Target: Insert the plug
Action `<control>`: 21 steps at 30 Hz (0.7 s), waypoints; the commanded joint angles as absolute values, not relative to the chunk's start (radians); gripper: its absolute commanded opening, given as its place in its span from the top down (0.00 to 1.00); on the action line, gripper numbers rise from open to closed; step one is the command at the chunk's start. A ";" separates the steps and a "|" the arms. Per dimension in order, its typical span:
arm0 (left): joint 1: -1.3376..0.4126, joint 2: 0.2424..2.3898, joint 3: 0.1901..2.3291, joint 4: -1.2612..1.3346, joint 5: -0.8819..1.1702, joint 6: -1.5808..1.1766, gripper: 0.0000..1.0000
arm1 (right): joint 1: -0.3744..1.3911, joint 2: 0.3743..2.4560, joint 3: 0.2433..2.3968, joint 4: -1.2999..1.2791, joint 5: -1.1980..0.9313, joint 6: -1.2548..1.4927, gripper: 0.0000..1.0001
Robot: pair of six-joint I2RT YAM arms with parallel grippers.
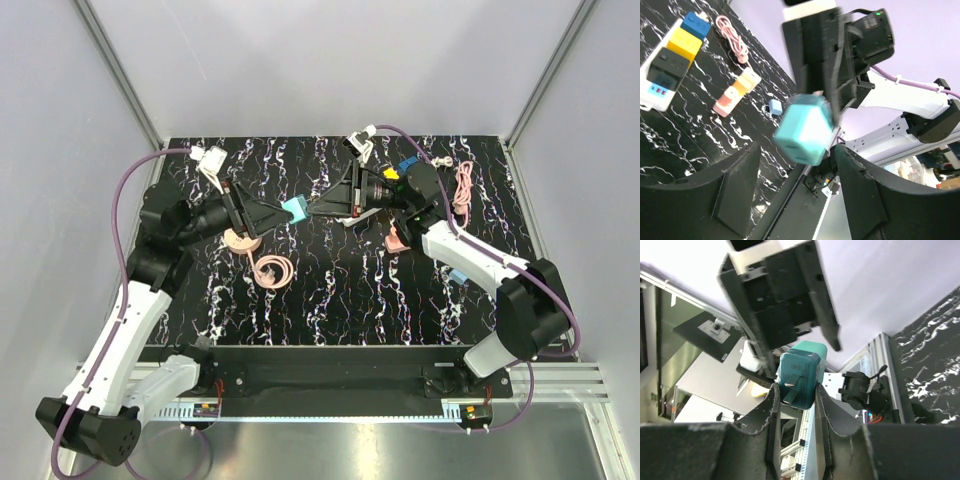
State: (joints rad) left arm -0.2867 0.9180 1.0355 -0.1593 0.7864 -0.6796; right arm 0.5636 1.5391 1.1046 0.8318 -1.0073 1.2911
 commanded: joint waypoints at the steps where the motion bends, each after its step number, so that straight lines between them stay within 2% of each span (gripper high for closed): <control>1: -0.281 0.910 0.994 -0.006 0.799 -0.778 0.37 | 0.568 1.537 1.098 1.029 -1.015 1.385 1.00; 5: -0.281 0.914 0.945 0.113 0.784 -0.863 0.38 | 0.569 1.565 1.091 1.155 -1.012 1.488 1.00; 10: -0.282 0.925 0.911 0.264 0.796 -0.962 0.39 | 0.575 1.574 1.066 1.146 -1.000 1.479 1.00; 11: -0.282 0.927 0.899 0.282 0.802 -0.974 0.40 | 0.578 1.574 1.062 1.150 -0.997 1.479 1.00; 14: -0.284 0.931 0.853 0.366 0.833 -1.035 0.52 | 0.577 1.575 1.051 1.160 -0.989 1.477 1.00; 15: -0.285 0.930 0.841 0.406 0.844 -1.064 0.59 | 0.578 1.580 1.051 1.158 -0.986 1.476 1.00; 21: -0.302 0.919 0.801 0.433 0.842 -1.094 0.59 | 0.580 1.605 1.048 1.175 -0.971 1.480 1.00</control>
